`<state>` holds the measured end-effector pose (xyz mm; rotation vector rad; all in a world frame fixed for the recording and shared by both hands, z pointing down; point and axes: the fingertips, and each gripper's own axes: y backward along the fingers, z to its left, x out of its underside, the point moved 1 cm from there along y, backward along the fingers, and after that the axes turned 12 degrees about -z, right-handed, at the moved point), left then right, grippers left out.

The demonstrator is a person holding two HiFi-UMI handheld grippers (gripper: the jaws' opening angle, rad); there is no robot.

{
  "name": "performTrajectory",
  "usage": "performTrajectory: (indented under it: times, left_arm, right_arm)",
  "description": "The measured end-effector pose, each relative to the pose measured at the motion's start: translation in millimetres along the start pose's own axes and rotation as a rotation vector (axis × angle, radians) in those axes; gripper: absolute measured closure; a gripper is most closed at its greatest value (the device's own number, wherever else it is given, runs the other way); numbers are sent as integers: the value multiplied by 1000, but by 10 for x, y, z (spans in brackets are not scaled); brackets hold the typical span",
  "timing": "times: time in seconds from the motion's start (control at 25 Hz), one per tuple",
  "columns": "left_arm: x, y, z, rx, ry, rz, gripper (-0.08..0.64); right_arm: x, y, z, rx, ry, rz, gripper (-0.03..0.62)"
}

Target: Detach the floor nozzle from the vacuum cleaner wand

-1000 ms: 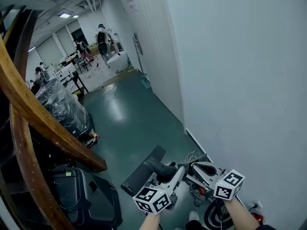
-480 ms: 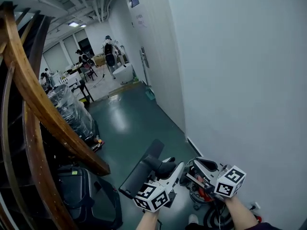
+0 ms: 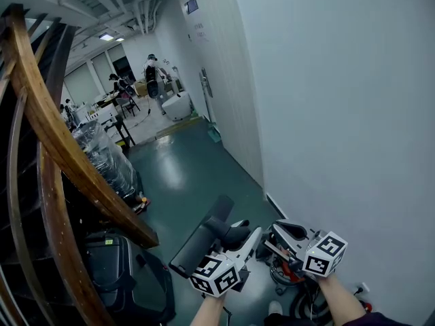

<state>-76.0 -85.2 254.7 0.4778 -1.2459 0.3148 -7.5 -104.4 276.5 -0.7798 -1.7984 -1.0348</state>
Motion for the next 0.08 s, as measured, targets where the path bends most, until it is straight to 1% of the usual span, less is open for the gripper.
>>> performTrajectory:
  times: [0.08]
  left_arm:
    - [1,6,-30,3,-3,2,397]
  right_arm:
    - [-10,24,13,-1,3,0,575]
